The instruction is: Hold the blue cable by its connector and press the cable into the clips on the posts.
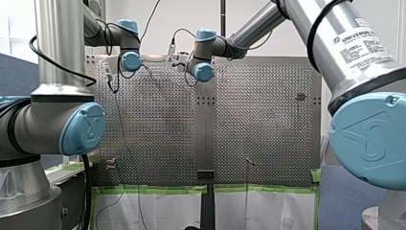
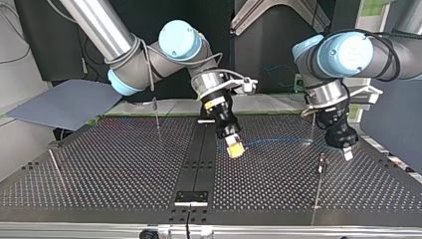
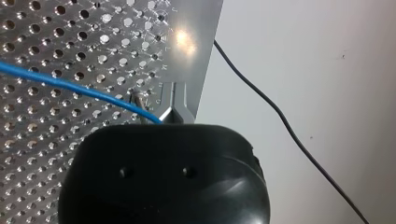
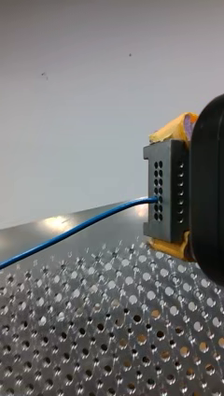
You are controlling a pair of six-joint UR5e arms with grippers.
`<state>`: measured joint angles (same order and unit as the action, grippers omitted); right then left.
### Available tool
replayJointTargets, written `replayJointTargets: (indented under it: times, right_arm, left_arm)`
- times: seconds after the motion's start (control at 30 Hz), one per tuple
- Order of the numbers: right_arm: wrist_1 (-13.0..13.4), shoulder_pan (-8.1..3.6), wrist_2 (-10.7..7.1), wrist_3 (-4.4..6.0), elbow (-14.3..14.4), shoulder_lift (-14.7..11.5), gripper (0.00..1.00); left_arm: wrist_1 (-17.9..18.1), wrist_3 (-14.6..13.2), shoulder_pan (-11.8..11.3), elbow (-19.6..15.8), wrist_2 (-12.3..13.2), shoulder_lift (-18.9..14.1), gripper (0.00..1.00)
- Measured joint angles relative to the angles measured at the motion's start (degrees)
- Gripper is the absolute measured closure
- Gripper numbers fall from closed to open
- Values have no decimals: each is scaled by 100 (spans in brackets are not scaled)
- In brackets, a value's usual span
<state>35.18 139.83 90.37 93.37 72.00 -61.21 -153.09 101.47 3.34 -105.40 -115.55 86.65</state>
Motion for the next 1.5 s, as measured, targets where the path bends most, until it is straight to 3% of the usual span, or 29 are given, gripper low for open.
replayJointTargets:
  times: [0.43,0.7,0.93,1.5]
  right_arm:
    - [-12,-7,15,36,-248,94,100]
    - [-11,-46,31,43,-283,120,100]
    - [-10,-90,49,43,-301,192,100]
    - [7,-301,51,56,-360,285,100]
  left_arm:
    - [-24,19,-188,126,327,221,98]
    - [-36,66,-382,270,531,245,98]
    - [-119,94,-477,353,763,459,98]
    - [-134,134,-703,556,1154,546,98]
